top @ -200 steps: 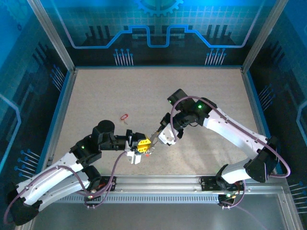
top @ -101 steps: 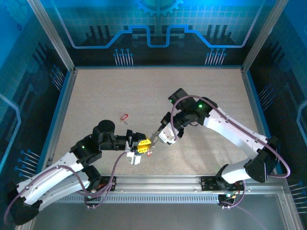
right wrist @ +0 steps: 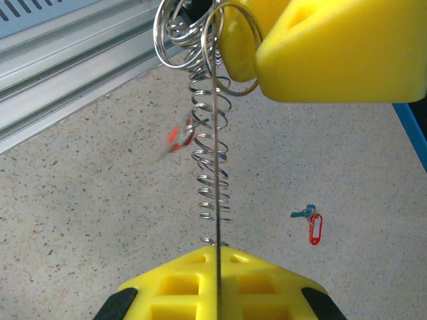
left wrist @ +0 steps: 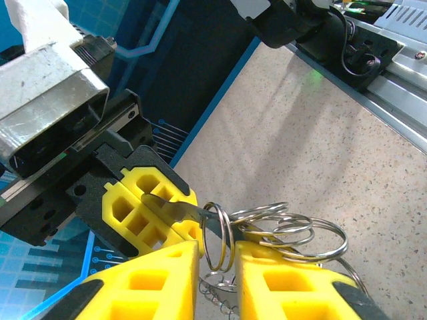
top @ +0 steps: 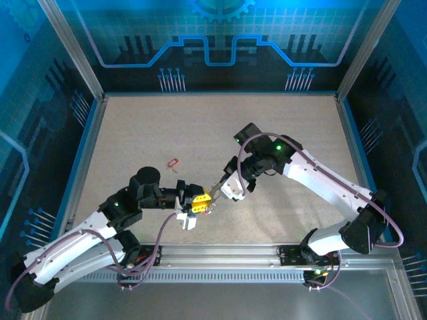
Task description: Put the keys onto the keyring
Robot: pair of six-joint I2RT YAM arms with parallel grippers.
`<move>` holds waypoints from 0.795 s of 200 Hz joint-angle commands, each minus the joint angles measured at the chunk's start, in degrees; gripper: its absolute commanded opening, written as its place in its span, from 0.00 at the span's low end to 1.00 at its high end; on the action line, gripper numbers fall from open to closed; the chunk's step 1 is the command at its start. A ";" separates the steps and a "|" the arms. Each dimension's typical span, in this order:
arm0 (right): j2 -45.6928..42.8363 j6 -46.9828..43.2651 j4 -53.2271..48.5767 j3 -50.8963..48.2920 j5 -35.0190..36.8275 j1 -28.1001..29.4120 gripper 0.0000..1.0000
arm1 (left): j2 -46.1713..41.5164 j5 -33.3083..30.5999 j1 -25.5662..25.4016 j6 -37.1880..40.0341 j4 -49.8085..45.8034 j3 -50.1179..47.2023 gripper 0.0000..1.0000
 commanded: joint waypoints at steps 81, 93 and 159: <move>0.11 1.22 -0.61 1.03 -2.03 -0.62 0.00 | 1.22 1.88 -0.54 2.47 1.85 1.14 0.12; 0.11 1.27 -0.62 1.01 -1.84 -0.66 0.00 | 1.30 1.98 -0.47 2.47 1.99 1.18 0.10; -0.06 1.63 0.15 0.25 -1.15 -0.79 0.00 | 1.62 2.15 -0.49 2.34 -0.18 2.41 0.00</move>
